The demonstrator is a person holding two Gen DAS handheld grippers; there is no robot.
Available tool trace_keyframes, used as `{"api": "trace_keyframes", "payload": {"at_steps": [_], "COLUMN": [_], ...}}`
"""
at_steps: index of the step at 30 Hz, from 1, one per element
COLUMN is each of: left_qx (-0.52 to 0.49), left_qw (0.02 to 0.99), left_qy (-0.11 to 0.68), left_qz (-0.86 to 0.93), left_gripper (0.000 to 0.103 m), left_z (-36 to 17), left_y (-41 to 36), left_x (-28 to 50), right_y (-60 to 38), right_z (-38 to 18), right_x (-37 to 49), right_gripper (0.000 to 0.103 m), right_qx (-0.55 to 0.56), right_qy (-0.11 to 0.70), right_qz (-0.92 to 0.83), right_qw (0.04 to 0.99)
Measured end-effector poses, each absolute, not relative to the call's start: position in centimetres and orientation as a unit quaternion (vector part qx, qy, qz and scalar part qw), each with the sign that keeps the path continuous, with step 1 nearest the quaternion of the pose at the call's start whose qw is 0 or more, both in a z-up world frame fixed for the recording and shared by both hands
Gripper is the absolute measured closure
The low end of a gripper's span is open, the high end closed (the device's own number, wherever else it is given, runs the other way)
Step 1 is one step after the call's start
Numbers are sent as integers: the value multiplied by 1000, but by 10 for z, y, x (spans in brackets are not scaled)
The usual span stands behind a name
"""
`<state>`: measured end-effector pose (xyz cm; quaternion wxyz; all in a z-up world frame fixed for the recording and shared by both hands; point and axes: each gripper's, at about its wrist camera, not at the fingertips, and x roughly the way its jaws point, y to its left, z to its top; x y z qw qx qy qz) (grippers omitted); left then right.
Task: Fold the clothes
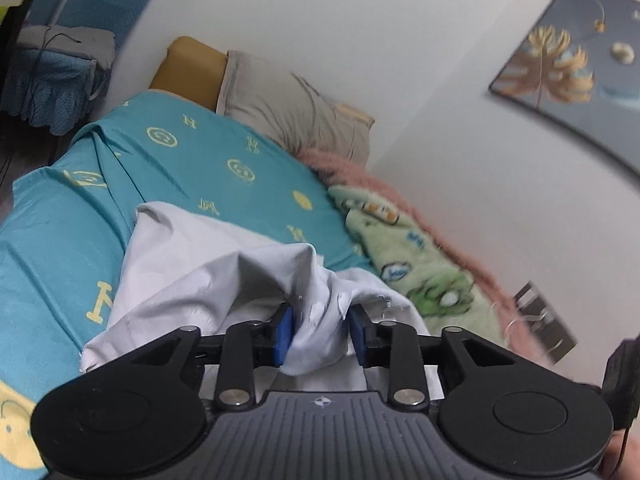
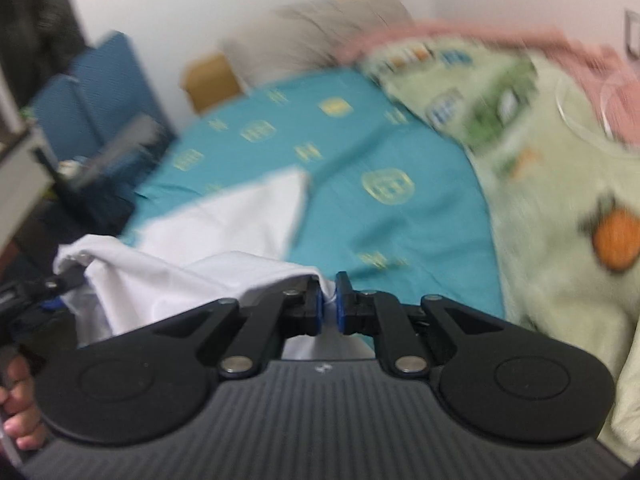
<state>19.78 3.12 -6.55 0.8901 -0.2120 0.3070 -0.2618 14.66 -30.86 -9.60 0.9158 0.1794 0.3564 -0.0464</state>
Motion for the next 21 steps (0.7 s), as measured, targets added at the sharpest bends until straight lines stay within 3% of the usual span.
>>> {"api": "trace_keyframes", "payload": {"at_steps": [4, 6, 7, 8, 12, 18, 21], "left_qx": [-190, -175, -168, -160, -116, -54, -29], "left_qw": [890, 893, 895, 896, 901, 902, 909], "left_qy": [321, 319, 314, 313, 323, 339, 326], "left_qz": [-262, -265, -268, -270, -265, -262, -259], "left_gripper": [48, 47, 46, 46, 46, 47, 52], "left_z": [-72, -70, -68, -67, -69, -85, -94], "left_y": [24, 20, 18, 16, 6, -8, -22], "left_x": [202, 200, 198, 197, 188, 175, 174], "right_y": [-308, -304, -301, -299, -291, -302, -309], "right_z": [-115, -118, -119, -119, -114, -87, -84], "right_x": [154, 155, 155, 153, 142, 106, 98], "right_gripper": [89, 66, 39, 21, 22, 22, 21], "right_qx": [208, 206, 202, 198, 182, 167, 185], "right_qy": [385, 385, 382, 378, 353, 240, 223], "right_qz": [-68, -73, -73, -74, -102, -212, -211], "right_qw": [897, 897, 899, 901, 912, 932, 934]}}
